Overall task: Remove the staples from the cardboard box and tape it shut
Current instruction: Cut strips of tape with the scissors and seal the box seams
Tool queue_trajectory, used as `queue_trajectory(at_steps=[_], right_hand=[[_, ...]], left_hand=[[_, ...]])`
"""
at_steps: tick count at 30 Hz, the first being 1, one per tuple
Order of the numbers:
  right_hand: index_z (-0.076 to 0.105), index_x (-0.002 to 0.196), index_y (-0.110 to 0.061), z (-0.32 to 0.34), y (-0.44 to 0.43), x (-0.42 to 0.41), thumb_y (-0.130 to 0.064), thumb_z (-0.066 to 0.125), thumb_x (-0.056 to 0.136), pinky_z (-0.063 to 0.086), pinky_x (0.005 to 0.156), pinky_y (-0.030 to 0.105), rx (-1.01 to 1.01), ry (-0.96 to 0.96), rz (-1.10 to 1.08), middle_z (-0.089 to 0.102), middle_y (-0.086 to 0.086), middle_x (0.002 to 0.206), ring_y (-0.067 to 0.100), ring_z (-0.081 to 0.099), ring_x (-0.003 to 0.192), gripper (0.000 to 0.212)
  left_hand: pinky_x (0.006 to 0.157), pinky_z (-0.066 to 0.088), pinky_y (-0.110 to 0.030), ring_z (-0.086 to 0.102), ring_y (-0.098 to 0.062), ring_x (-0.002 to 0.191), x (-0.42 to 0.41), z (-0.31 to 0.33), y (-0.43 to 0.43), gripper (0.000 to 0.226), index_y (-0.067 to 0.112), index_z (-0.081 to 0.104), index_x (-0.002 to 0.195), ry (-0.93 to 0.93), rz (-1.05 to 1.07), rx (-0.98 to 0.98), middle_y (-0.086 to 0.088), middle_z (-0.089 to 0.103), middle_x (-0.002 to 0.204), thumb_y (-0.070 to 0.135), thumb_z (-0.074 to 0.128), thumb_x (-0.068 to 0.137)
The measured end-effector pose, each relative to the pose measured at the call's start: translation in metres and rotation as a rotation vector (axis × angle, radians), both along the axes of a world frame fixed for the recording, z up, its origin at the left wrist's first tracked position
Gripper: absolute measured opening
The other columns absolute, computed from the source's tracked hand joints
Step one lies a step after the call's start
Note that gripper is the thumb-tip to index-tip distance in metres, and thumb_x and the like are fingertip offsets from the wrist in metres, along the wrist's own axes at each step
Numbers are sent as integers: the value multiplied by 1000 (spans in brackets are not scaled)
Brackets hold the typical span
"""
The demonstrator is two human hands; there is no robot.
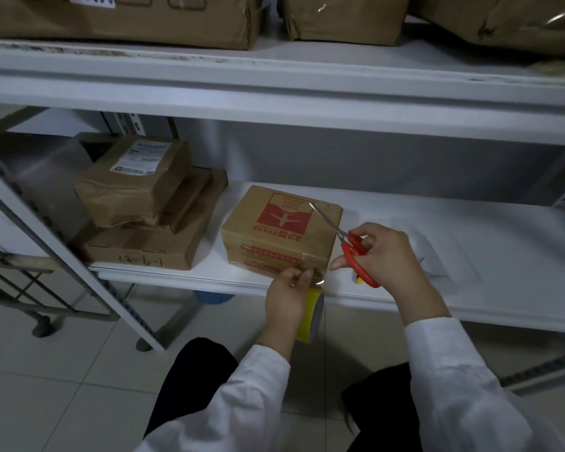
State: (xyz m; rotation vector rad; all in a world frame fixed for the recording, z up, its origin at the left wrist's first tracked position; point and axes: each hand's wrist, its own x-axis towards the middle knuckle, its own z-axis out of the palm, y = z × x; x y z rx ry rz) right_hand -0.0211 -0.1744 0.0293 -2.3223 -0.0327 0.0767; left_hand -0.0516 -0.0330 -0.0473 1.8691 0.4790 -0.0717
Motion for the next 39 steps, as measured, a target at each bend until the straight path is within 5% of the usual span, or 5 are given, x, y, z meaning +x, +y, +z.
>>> queue_trajectory(at_steps=[10, 15, 19, 32, 39], right_hand=[[56, 102, -24, -22, -15, -16, -49, 83, 57, 44, 78, 28, -171, 264, 136, 59, -3, 103, 17, 55, 96, 58], [66, 91, -18, -16, -27, -26, -42, 88, 51, 55, 79, 34, -113, 277, 102, 69, 4, 91, 22, 67, 79, 51], [71, 90, -13, -12, -35, -30, -42, 86, 57, 51, 60, 24, -205, 352, 124, 72, 12, 84, 18, 69, 63, 46], [70, 88, -10, -20, -16, -17, -42, 85, 60, 48, 51, 21, -143, 412, 101, 70, 10, 74, 13, 64, 53, 45], [71, 89, -8, -19, -15, -16, -38, 87, 59, 46, 52, 24, -153, 416, 99, 70, 19, 76, 17, 60, 51, 46]], left_hand=[[84, 41, -31, 58, -30, 101, -3, 2, 1, 30, 8, 65, 97, -22, -7, 53, -14, 66, 106, 34, 50, 94], [87, 40, -31, 56, -32, 108, -4, 5, 2, 32, 9, 66, 105, -16, -33, 114, -15, 65, 113, 34, 50, 94], [82, 36, -28, 56, -32, 107, -4, 5, 2, 31, 9, 66, 104, -13, -46, 137, -14, 65, 113, 34, 50, 94], [77, 32, -25, 54, -25, 93, -2, 6, 6, 33, 8, 66, 102, 4, -96, 184, -13, 66, 108, 36, 51, 94], [74, 32, -24, 57, -31, 102, 3, 6, 8, 29, 8, 67, 99, 13, -93, 224, -14, 67, 105, 33, 55, 91]])
